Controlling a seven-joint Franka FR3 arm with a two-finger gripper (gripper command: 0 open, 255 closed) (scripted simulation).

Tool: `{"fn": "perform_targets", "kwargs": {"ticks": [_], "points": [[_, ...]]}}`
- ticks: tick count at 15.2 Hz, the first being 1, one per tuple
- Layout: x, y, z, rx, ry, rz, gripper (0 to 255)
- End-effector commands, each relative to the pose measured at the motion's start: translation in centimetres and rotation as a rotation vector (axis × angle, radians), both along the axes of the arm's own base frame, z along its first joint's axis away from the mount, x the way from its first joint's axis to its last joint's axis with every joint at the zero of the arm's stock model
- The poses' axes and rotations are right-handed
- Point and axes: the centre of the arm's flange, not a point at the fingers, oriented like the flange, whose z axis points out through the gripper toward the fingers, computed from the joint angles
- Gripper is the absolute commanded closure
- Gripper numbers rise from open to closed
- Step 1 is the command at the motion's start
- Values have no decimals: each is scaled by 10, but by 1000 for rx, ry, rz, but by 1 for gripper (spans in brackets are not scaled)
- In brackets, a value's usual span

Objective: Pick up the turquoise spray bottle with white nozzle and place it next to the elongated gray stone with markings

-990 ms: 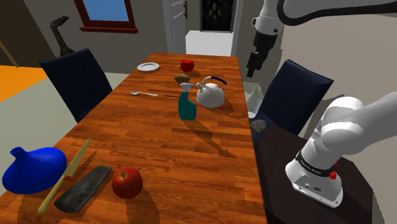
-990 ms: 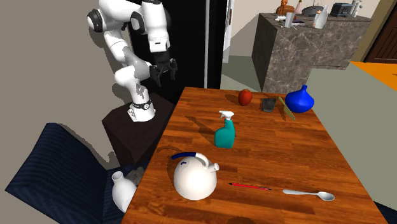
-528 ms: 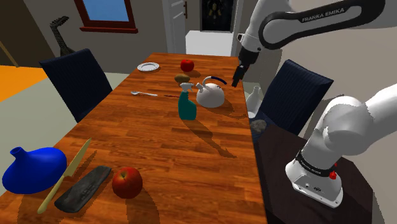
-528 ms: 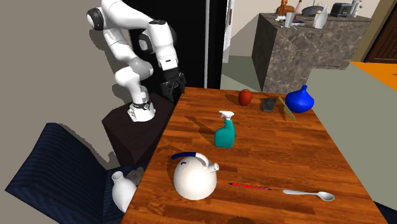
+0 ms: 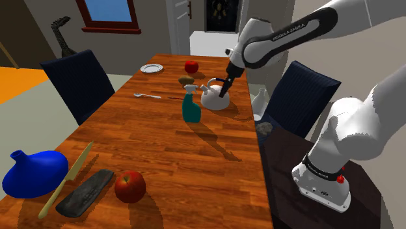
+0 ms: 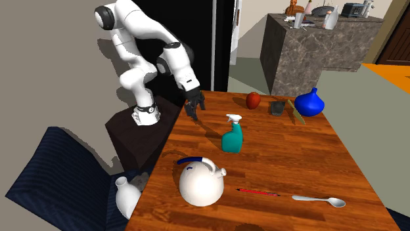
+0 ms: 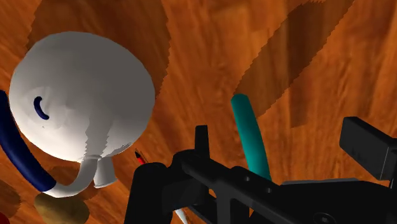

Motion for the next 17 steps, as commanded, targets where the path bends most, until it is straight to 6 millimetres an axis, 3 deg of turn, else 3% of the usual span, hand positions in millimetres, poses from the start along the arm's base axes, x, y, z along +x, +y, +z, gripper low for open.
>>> {"fn": "perform_targets", "kwargs": {"ticks": [1,10,17], "points": [[16,8,-18,10,-35,40,0],[92,48,-81,63,-174,218,0],[107,58,-110,65,-178,223,0]]}}
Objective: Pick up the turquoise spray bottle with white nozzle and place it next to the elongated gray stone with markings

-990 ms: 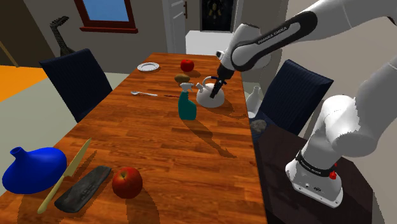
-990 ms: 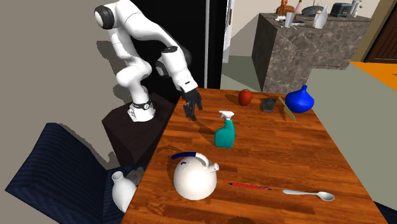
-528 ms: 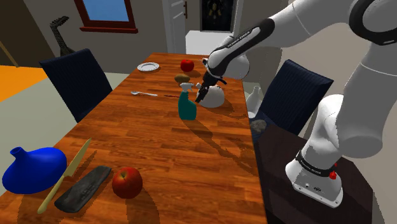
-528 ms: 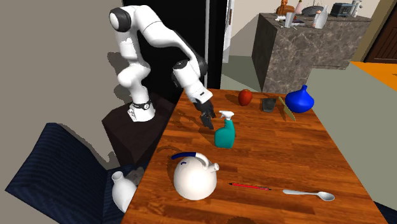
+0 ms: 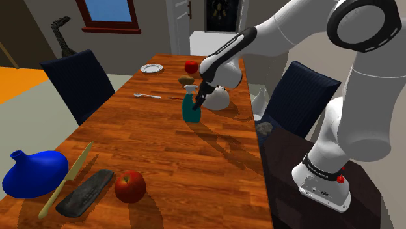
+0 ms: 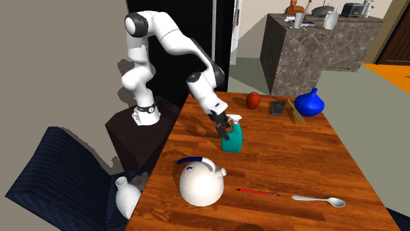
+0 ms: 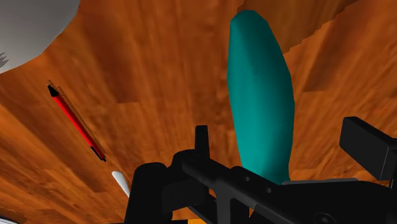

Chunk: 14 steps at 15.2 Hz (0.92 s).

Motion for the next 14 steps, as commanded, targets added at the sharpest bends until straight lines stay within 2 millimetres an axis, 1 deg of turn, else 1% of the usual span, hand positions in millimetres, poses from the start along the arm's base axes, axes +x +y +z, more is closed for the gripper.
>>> {"fn": "perform_targets", "kwargs": {"ticks": [1,9,10,14], "points": [[6,4,-13,0,0,0,0],[6,4,-13,0,0,0,0],[6,4,-13,0,0,0,255],[6,4,-13,0,0,0,255]]}}
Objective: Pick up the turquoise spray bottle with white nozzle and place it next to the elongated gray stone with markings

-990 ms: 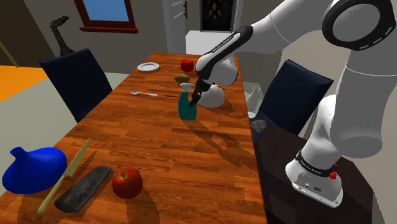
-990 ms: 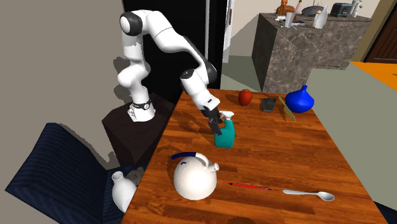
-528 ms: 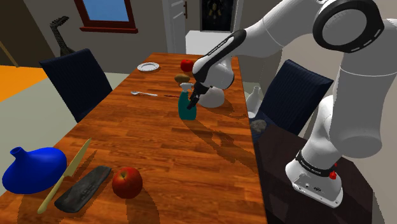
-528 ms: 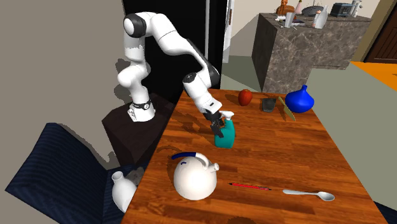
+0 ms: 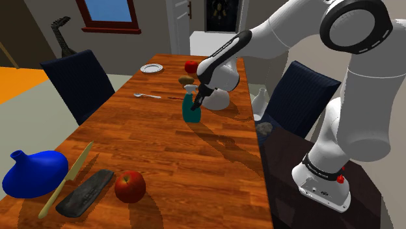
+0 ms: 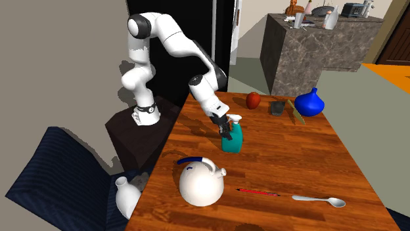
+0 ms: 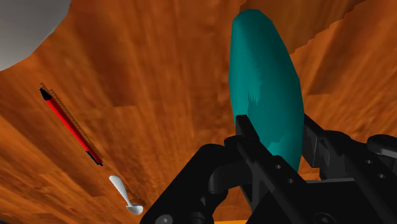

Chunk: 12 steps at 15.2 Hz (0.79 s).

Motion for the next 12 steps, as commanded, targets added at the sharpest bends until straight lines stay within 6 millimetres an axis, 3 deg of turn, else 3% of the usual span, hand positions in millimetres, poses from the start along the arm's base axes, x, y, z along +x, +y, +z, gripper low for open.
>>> {"fn": "perform_targets", "kwargs": {"ticks": [1,5,12], "points": [[0,0,0,0,0,0,255],[0,0,0,0,0,0,255],[0,0,37,0,0,0,255]]}}
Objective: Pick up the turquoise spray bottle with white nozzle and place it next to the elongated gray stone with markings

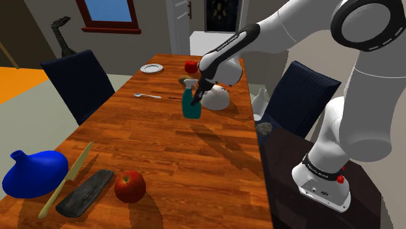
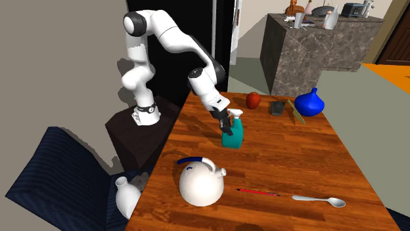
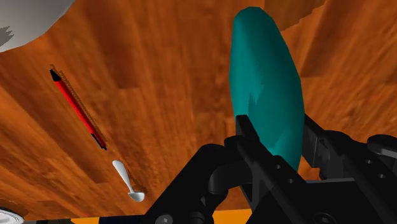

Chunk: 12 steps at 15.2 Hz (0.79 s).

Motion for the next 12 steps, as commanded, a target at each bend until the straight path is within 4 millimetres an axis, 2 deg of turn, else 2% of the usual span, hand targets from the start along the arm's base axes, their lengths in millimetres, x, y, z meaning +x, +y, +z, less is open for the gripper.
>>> {"fn": "perform_targets", "kwargs": {"ticks": [1,12], "points": [[0,0,10,0,0,0,255],[0,0,68,0,0,0,255]]}}
